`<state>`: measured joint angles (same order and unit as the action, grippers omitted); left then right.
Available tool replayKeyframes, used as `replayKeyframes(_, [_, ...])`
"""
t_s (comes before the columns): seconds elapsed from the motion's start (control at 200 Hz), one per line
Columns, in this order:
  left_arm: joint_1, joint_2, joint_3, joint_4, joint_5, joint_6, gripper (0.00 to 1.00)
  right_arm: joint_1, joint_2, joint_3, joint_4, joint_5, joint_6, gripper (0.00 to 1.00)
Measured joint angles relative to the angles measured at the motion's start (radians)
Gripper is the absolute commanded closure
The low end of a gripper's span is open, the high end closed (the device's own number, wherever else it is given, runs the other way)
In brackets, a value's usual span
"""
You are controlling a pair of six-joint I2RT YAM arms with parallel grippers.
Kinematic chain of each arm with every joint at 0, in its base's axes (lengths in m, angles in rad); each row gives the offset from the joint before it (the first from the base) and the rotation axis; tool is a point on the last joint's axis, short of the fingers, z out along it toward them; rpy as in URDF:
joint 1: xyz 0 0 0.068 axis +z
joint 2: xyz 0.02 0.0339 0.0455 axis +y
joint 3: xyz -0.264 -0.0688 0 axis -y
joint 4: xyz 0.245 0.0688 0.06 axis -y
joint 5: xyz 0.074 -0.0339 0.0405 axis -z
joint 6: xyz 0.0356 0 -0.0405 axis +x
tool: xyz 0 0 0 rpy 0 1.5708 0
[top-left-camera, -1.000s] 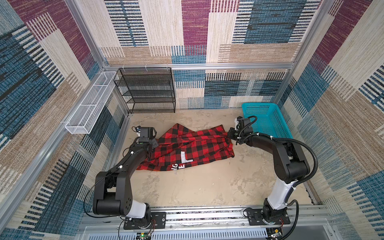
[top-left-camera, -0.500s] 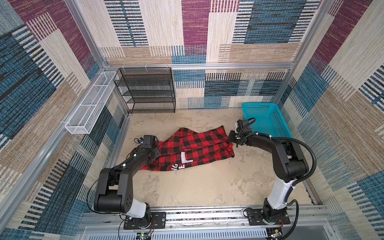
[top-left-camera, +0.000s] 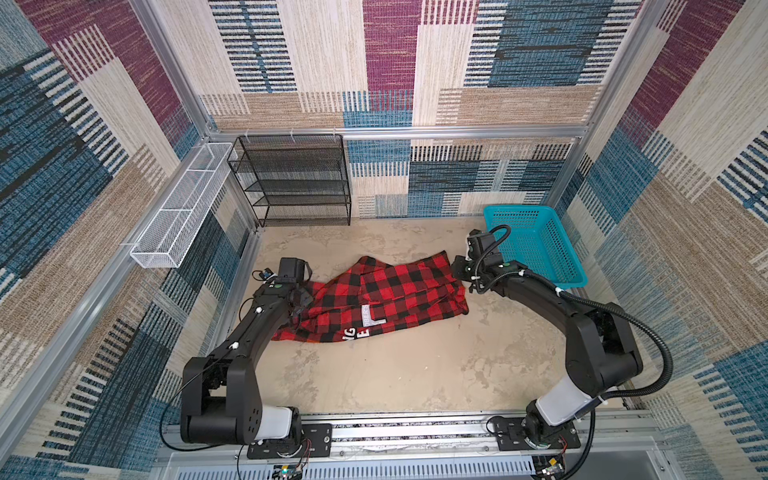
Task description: Fold and stack the long sleeve shirts
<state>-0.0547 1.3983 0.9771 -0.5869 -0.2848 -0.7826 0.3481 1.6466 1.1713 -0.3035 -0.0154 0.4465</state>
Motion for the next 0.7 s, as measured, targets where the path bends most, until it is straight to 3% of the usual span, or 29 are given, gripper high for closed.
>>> replayKeyframes(0.16, [0.000, 0.016, 0.029, 0.011, 0.059, 0.000, 1.00, 0.027, 0.133, 0.133, 0.050, -0.063, -0.011, 0.73])
replayKeyframes(0.386, [0.002, 0.215, 0.050, 0.078, 0.121, 0.000, 1.00, 0.035, 0.361, 0.238, 0.100, -0.156, -0.010, 0.75])
replayKeyframes(0.701, [0.011, 0.342, 0.090, 0.147, 0.099, -0.003, 1.00, 0.032, 0.460, 0.221, 0.123, -0.157, -0.001, 0.80])
